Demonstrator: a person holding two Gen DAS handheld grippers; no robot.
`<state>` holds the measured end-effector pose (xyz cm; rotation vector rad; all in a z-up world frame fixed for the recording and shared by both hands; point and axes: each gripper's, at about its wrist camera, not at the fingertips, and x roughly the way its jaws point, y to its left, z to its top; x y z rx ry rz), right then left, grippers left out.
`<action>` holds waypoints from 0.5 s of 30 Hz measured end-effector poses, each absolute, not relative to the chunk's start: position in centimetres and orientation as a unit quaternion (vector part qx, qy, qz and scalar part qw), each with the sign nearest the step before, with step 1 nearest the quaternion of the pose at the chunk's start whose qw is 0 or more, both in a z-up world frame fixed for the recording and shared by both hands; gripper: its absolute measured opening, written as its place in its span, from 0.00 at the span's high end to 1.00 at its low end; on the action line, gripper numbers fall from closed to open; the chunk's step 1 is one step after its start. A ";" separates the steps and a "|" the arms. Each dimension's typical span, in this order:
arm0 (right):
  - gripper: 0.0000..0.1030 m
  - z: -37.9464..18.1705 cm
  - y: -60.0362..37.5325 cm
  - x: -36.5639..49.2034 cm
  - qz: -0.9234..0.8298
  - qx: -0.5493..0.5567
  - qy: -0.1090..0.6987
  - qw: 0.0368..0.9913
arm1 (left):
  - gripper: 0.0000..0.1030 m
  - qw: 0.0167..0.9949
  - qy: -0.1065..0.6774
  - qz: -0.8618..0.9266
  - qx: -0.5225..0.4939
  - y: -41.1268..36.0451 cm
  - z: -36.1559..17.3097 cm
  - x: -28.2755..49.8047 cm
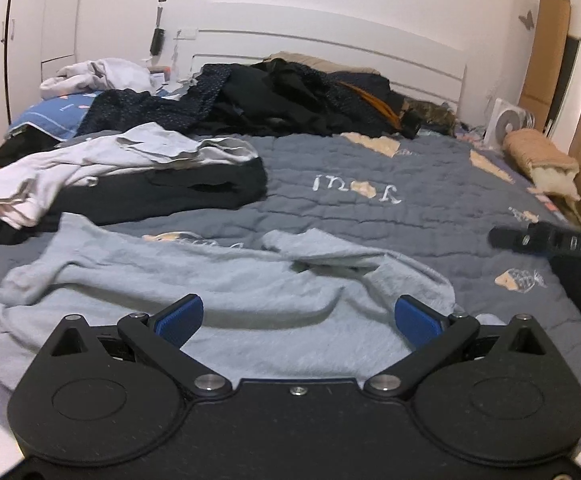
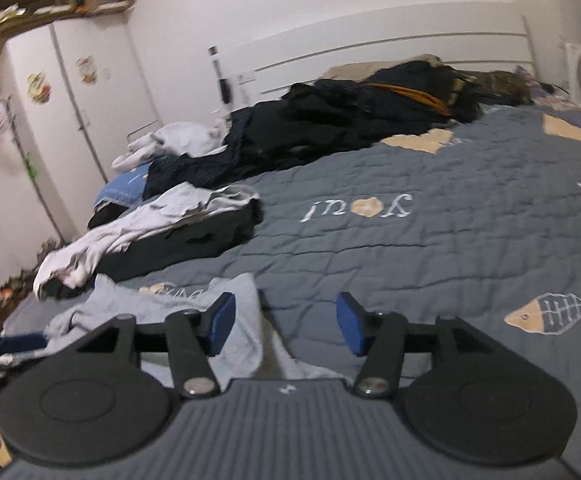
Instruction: Fold clothes
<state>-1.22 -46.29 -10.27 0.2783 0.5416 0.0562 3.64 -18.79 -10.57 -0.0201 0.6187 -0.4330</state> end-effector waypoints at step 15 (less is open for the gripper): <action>0.37 -14.6 -41.4 1.1 0.069 0.114 0.320 0.938 | 0.00 0.926 0.310 -0.218 0.001 -18.0 -12.3 4.7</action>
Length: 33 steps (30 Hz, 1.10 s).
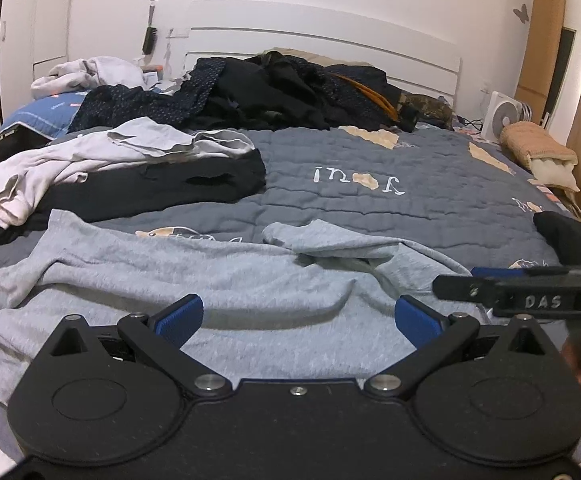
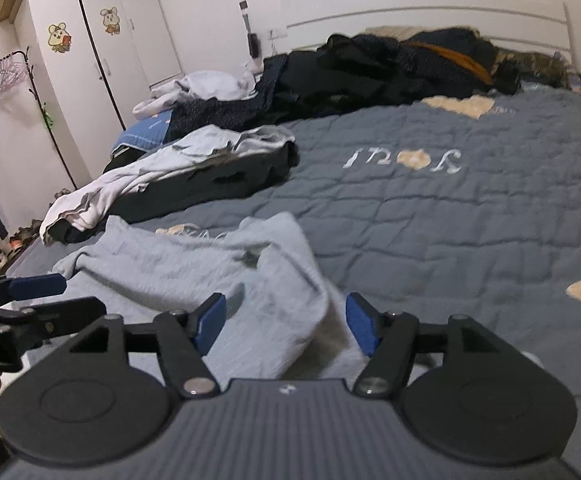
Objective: Fold clothes
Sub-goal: 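Pinch the grey shirt sleeve with the right gripper and lift it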
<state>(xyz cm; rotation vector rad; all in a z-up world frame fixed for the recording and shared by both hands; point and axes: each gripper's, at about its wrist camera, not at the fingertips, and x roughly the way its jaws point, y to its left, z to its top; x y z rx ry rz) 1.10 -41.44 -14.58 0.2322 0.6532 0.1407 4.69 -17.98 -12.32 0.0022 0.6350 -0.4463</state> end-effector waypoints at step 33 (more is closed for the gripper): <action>0.94 -14.9 -45.3 1.2 -0.015 0.195 0.316 0.928 | 0.00 0.931 0.311 -0.183 0.056 -13.2 -7.7 2.2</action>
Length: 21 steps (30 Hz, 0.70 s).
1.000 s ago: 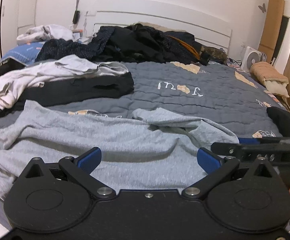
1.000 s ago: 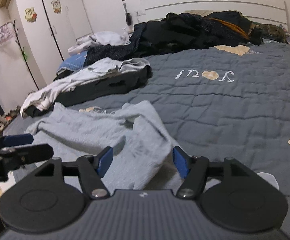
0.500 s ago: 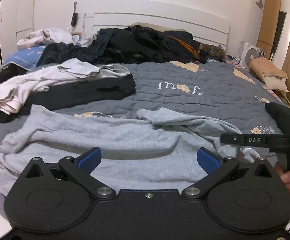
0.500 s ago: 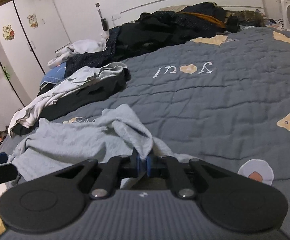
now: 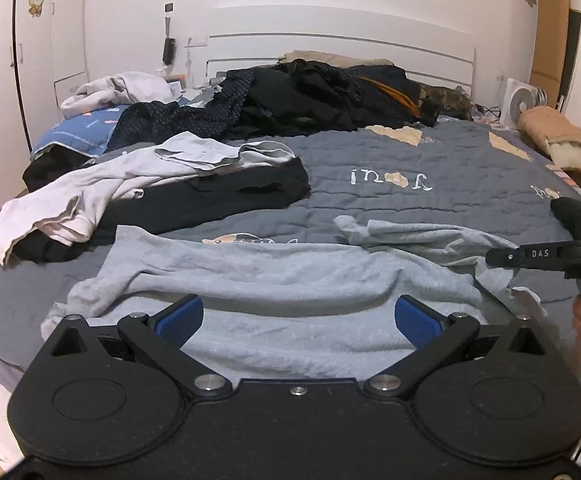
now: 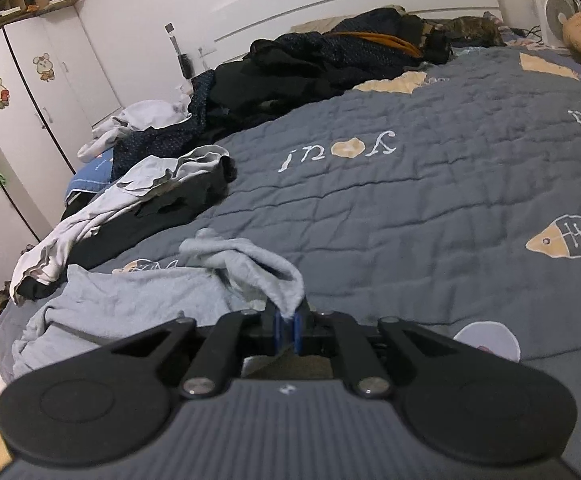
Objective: Fold clothes
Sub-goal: 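Pinch the grey shirt sleeve with the right gripper and lift it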
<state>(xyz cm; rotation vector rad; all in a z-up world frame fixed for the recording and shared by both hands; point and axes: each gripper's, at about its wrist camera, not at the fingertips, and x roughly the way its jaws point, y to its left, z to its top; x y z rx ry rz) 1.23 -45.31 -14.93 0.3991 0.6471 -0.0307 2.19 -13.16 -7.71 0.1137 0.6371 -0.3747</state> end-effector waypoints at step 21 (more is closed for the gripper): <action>0.94 -14.0 -45.7 1.1 0.002 0.222 0.311 0.924 | 0.00 0.921 0.337 -0.172 0.096 -10.5 -2.0 -0.5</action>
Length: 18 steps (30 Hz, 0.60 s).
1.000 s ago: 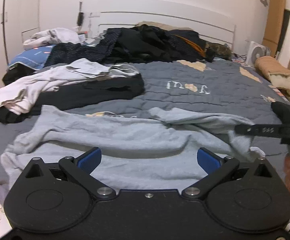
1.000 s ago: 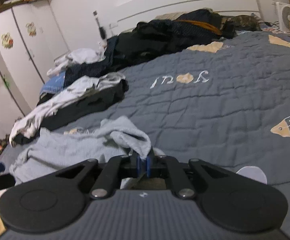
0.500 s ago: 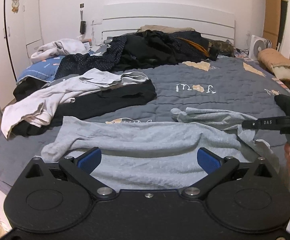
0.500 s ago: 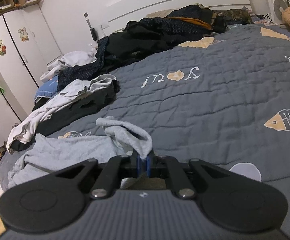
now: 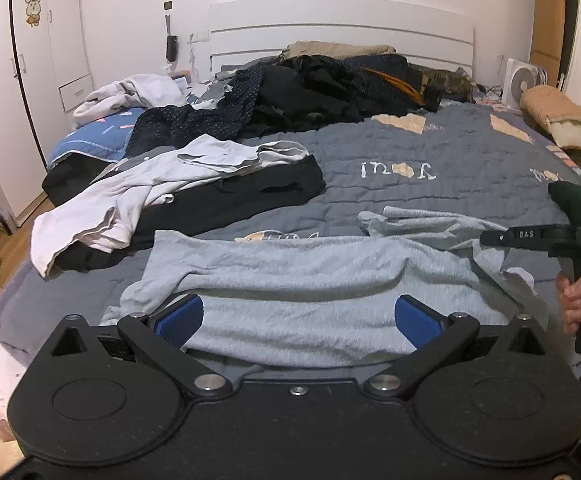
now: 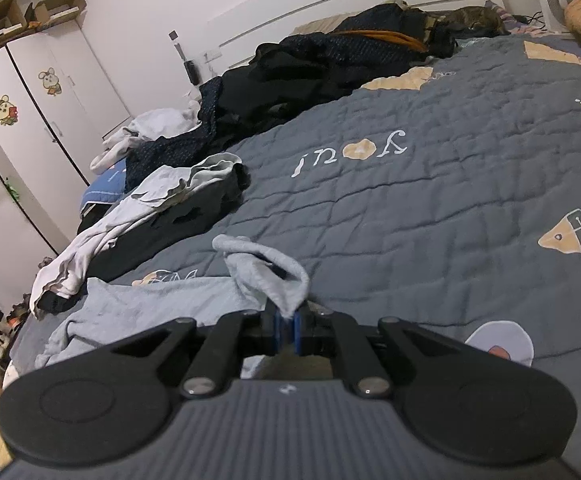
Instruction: Fold clothes
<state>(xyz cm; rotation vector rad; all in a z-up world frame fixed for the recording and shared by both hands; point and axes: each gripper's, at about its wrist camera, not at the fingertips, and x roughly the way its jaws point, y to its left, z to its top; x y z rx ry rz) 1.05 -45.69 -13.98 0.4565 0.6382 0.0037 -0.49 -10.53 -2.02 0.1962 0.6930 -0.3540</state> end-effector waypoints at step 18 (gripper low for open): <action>0.94 -13.6 -46.2 0.6 -0.011 0.209 0.313 0.926 | 0.00 0.915 0.363 -0.147 0.100 -7.7 1.5 -4.6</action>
